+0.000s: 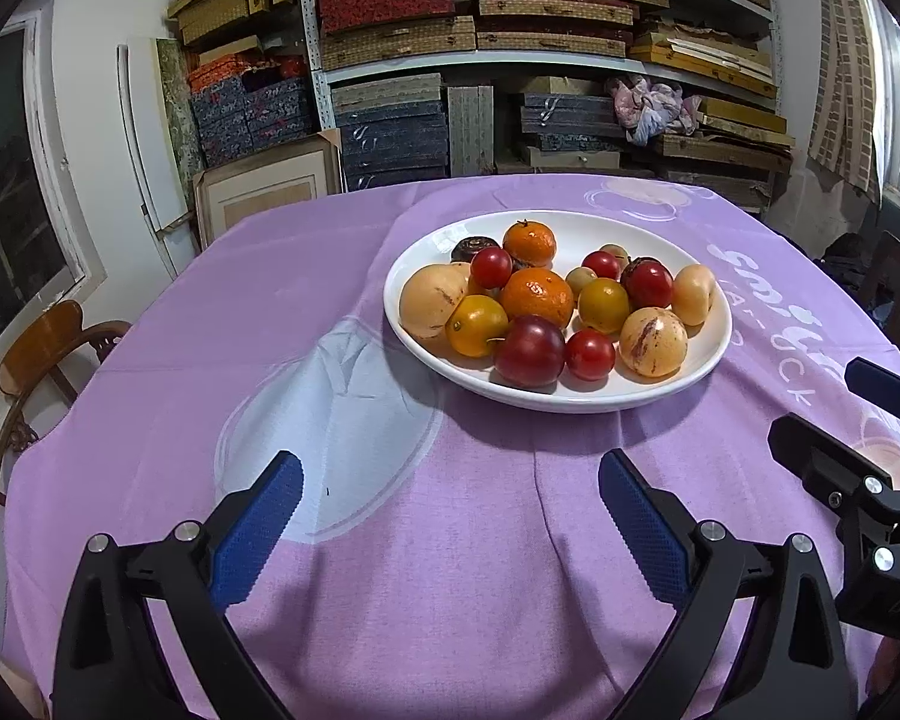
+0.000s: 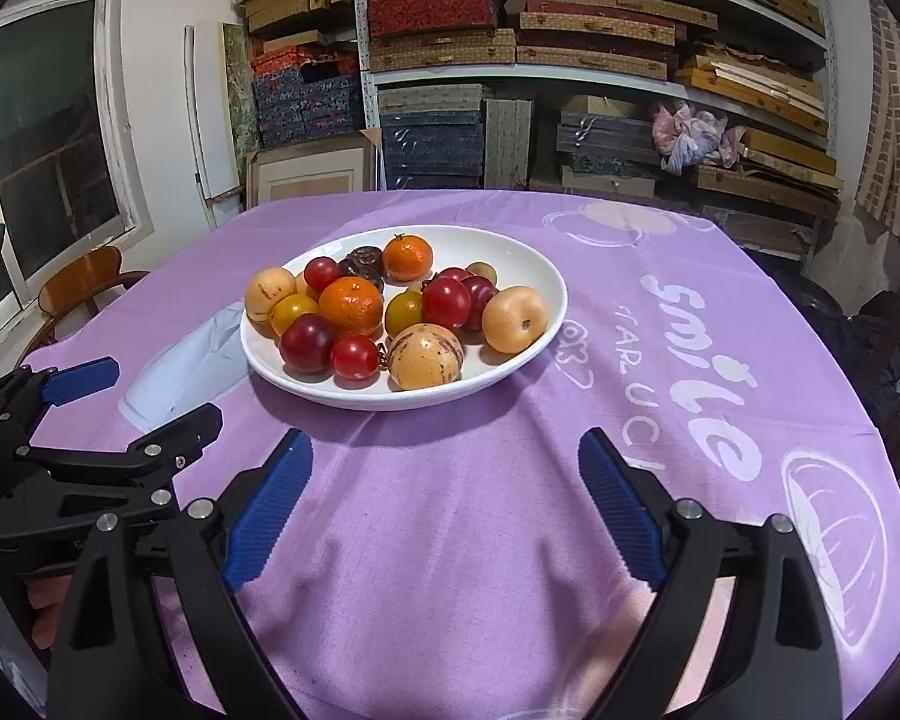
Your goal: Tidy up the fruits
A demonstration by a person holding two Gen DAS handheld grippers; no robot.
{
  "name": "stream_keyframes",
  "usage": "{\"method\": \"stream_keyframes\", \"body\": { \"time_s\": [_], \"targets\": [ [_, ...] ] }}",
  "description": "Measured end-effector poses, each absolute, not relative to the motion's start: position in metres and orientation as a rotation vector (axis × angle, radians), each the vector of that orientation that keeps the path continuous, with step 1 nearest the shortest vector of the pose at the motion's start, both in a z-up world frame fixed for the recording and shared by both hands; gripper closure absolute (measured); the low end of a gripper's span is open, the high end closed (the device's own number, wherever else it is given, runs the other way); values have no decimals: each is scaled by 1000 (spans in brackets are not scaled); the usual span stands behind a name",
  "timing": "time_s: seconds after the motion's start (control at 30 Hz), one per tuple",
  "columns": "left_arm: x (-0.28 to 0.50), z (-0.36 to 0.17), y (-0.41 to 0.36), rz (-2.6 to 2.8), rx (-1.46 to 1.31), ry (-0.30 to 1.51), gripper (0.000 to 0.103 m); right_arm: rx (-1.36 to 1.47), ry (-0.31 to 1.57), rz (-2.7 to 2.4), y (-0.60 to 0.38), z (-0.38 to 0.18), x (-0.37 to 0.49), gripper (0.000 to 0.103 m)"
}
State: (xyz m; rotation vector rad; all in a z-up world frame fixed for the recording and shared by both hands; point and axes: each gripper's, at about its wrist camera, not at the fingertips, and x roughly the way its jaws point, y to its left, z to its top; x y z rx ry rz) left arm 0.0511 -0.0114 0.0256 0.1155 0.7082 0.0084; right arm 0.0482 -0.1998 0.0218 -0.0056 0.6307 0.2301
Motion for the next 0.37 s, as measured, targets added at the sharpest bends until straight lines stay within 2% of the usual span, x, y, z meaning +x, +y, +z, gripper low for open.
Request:
{"method": "stream_keyframes", "body": {
  "time_s": [0.37],
  "targets": [
    [52, 25, -7, 19, 91, 723, 4, 2, 630, 218, -204, 21, 49, 14]
  ]
}}
